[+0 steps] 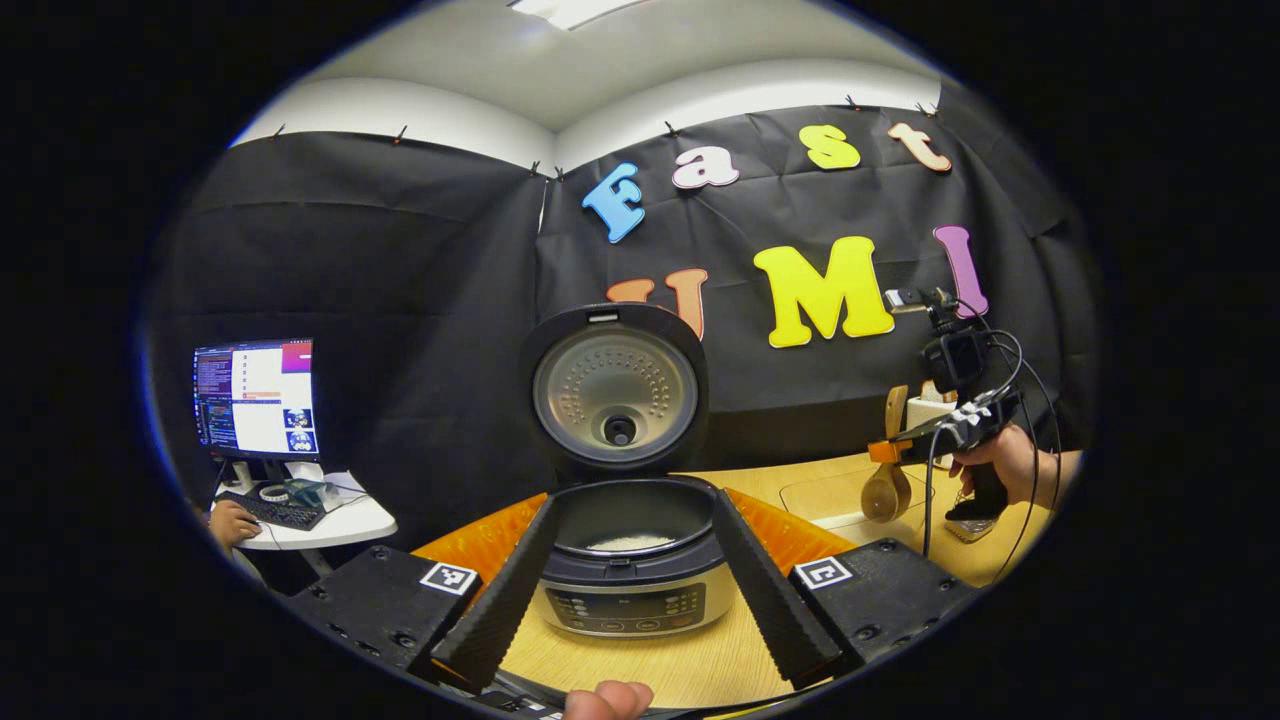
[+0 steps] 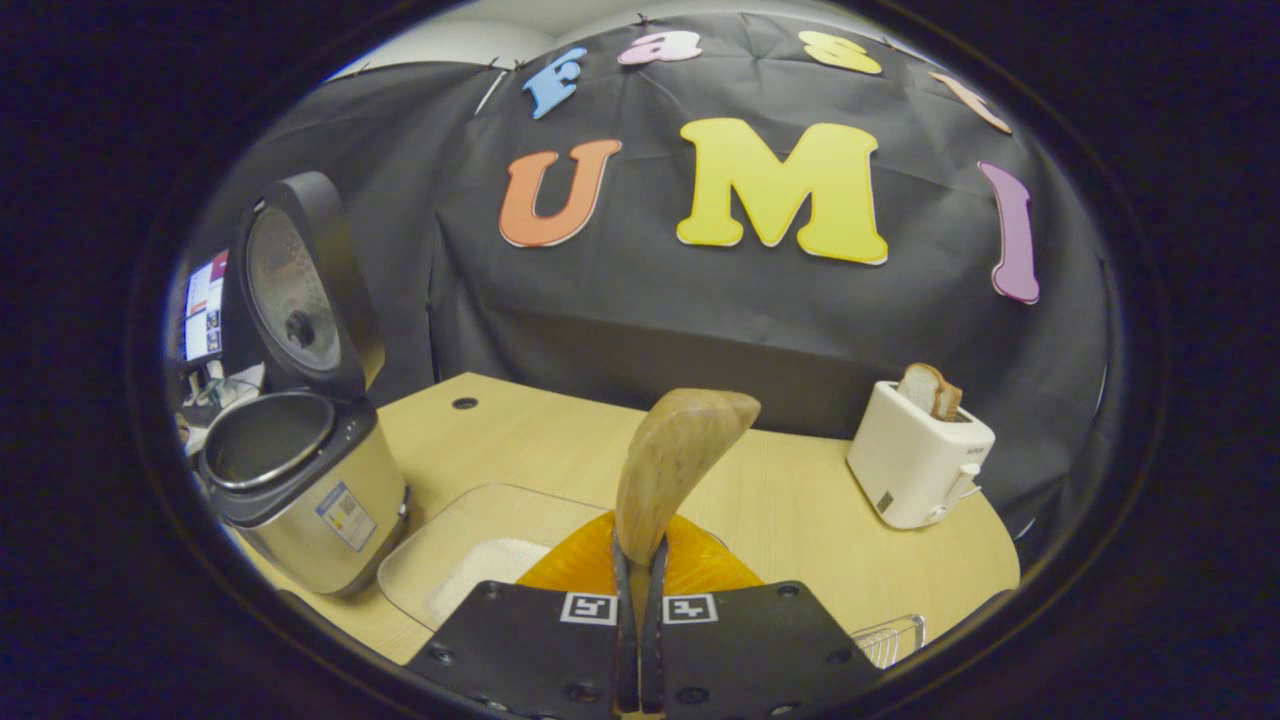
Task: Close the left gripper, press the button to open the rice cooker; take a wooden spoon from the chopstick holder with the right hand, scoop a spoonful of rice and pour it into the rice cooker, then put the wooden spoon back into the chopstick holder.
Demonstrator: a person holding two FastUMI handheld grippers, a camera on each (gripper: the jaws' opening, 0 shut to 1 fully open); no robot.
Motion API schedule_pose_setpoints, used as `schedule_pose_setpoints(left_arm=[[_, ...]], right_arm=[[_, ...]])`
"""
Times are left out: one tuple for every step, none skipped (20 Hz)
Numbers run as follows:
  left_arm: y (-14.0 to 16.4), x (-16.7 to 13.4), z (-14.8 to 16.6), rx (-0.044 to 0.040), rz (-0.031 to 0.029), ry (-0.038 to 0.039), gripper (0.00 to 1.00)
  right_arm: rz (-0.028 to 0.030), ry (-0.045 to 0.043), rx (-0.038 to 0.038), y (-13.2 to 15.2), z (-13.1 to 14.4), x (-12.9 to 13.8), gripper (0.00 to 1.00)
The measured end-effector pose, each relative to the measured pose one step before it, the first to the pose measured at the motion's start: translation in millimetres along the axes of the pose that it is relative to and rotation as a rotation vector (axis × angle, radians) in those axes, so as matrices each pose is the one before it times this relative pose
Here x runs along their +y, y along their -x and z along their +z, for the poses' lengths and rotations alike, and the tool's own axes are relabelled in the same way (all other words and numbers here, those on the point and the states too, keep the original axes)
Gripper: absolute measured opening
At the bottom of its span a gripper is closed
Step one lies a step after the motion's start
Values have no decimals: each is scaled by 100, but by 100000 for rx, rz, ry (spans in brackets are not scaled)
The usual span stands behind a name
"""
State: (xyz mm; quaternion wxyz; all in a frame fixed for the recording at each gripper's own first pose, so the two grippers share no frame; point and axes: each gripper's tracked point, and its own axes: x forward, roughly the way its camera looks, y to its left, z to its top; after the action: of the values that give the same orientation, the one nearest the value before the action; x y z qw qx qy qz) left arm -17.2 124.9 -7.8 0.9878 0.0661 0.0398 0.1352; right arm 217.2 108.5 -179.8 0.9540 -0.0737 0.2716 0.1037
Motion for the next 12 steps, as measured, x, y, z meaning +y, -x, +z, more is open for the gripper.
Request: schedule_pose_setpoints(left_arm=[[30,278,-204,573,92,-256,99],[12,302,-118,362,355,-302,99],[-1,331,-6,339,474,-307,99],[9,276,-28,163,592,-275,99],[28,285,-55,7,493,-174,99],[4,180,10,111,79,63,99],[39,183,-42,-162,121,218,99],[-28,198,28,-127,149,434,99],[-11,68,-74,270,119,551,99],[-3,147,-108,416,214,506,99],[16,123,-72,92,-257,546,99],[-78,144,54,-29,16,742,99]], right_arm=[[-2110,1734,1263,-258,-649,-7,2],[-2042,1525,1387,-320,-692,128,2],[-157,689,241,-208,-269,548,2],[-601,278,-165,-152,-85,573,2],[155,-360,-298,-27,-22,755,2],[1921,-1193,396,-103,-164,1059,2],[2626,-1824,772,-76,-162,1267,2],[1951,-1488,376,30,-117,1079,2],[1494,-1174,33,-27,65,942,2],[1242,-1329,76,-120,-6,647,2],[1049,-1968,258,-73,41,633,2],[1285,-2869,115,-118,31,550,2]])
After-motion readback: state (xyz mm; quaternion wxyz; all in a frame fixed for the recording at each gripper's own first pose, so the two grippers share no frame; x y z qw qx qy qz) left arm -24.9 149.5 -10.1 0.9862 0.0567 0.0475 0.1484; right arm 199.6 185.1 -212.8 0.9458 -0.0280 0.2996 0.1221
